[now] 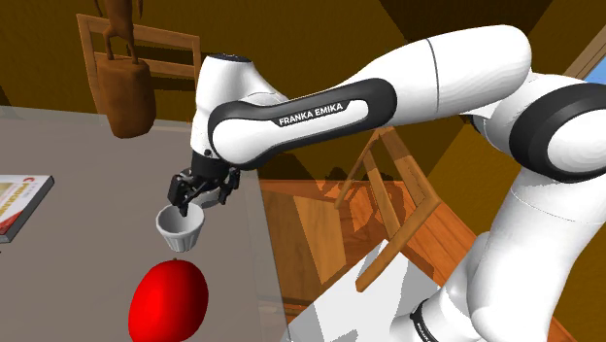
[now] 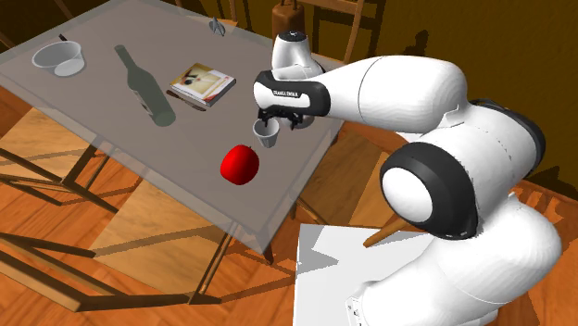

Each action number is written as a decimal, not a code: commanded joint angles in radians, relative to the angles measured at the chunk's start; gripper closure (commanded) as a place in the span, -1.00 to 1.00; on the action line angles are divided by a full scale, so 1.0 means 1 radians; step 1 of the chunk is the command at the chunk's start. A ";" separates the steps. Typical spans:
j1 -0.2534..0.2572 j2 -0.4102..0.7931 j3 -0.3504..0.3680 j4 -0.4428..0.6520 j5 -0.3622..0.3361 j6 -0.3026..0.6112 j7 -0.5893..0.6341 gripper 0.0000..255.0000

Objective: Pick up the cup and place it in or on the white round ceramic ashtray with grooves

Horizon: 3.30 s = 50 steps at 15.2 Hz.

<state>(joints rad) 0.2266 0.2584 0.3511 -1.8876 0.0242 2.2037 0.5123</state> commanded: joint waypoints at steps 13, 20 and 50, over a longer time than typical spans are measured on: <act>0.012 0.046 -0.003 -0.016 -0.018 0.061 0.013 1.00; 0.012 0.046 -0.003 -0.016 -0.018 0.061 0.013 1.00; -0.036 0.008 -0.021 0.281 0.004 -0.278 -0.052 1.00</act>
<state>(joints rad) 0.1998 0.2453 0.3378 -1.6408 0.0319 1.9416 0.4773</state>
